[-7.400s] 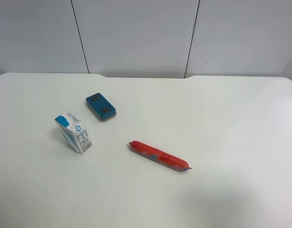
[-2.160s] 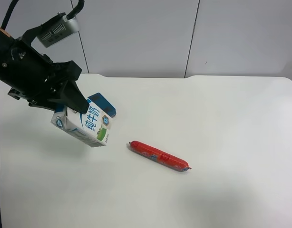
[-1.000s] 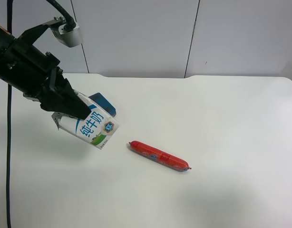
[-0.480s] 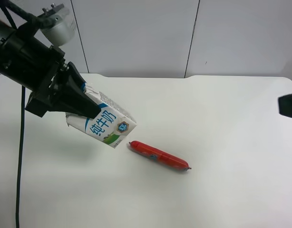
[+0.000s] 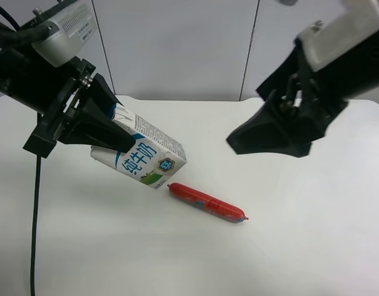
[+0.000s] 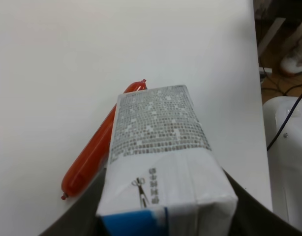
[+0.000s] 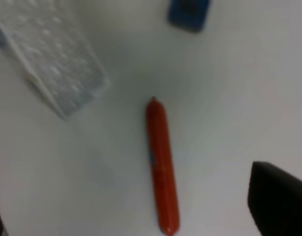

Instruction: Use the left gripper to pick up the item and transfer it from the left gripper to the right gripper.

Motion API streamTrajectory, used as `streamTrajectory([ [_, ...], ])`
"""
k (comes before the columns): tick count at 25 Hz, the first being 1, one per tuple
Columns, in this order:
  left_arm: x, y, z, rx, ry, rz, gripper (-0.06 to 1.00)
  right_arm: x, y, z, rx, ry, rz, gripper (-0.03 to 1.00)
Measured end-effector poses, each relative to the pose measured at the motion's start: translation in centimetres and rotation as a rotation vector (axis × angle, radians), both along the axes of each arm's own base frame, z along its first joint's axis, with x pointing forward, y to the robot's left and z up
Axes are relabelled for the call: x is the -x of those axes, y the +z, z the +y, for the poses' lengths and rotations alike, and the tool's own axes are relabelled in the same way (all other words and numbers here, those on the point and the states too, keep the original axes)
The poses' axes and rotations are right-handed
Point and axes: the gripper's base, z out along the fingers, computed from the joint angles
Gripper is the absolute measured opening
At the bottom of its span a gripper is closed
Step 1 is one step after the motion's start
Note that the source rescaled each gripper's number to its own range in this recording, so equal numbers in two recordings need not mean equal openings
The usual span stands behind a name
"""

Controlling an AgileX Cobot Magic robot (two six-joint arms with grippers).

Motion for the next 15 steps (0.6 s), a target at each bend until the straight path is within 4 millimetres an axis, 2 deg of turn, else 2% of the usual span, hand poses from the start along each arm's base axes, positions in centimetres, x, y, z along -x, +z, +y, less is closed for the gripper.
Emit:
streamTrajectory([
  [2,0.1,0.0,0.0,-0.002,-0.019,-0.010,0.01,-0.2,-0.3,2.0,0.014,0.068,0.015,1.00],
  [6,0.1,0.0,-0.1,0.002,-0.044,-0.029,0.01,-0.5,-0.9,4.3,0.011,0.134,0.067,1.00],
  [15,0.6,0.5,-0.5,0.067,-0.138,-0.068,0.01,-1.2,-2.7,6.0,-0.003,0.211,0.133,1.00],
])
